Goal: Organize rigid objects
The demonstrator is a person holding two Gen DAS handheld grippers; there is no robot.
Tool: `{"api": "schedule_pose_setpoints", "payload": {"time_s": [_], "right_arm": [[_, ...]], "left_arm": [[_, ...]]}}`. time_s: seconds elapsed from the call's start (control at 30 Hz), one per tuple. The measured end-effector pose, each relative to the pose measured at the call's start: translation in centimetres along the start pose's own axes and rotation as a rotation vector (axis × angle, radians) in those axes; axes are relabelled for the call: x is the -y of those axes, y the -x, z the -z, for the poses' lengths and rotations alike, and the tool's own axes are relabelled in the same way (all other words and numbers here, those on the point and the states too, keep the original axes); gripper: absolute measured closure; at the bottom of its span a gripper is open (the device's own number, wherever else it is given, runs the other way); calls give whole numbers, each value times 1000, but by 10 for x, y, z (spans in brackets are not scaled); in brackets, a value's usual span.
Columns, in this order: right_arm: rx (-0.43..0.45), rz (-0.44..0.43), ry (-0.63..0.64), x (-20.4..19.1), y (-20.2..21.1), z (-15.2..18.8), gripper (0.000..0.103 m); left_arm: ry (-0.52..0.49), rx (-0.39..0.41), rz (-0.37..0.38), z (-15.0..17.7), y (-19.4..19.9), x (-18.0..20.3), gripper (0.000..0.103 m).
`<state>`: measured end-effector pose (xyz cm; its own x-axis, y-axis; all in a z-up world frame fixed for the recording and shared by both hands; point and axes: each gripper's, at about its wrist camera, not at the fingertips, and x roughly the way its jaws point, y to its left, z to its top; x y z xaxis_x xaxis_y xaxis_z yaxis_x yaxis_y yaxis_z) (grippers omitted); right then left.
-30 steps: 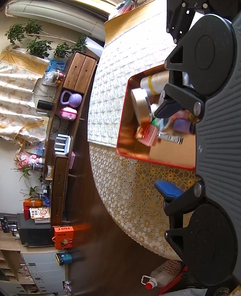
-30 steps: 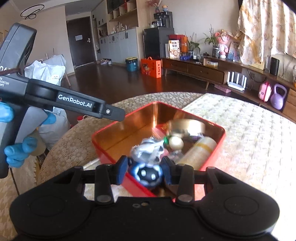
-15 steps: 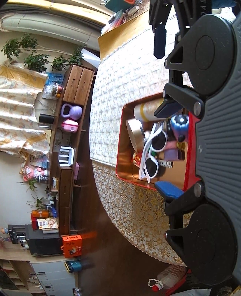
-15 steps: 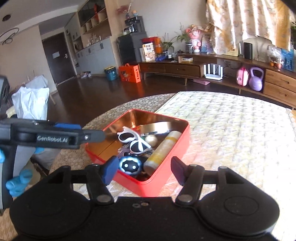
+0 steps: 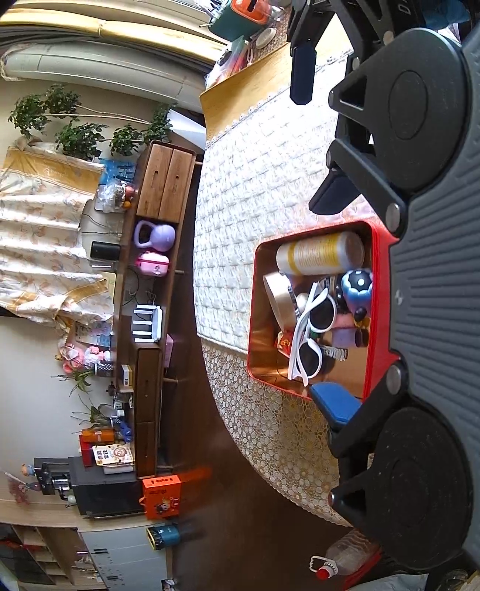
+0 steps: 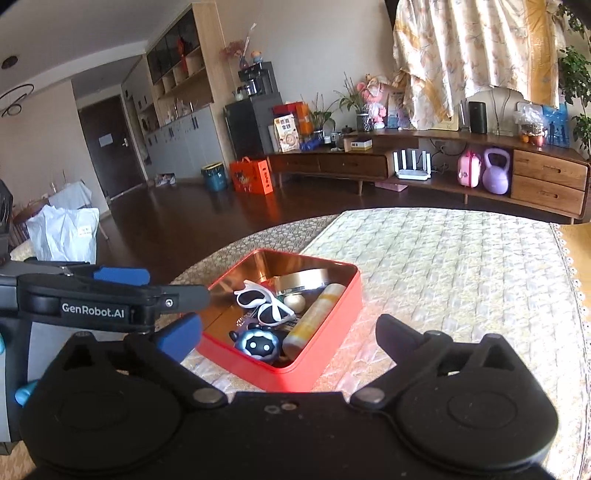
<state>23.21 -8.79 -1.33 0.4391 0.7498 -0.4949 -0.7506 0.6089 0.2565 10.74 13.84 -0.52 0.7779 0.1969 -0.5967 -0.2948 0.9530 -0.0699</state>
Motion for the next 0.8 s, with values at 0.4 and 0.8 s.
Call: {"api": "schedule_pose_setpoints", "payload": {"time_s": [0.4, 0.8], "right_arm": [[21, 26, -39, 12, 23, 12, 0], [32, 43, -67, 22, 39, 20, 0]], "left_arm": [[-39, 4, -6, 5, 12, 26, 5], [-40, 0, 8, 10, 19, 42, 5]]}}
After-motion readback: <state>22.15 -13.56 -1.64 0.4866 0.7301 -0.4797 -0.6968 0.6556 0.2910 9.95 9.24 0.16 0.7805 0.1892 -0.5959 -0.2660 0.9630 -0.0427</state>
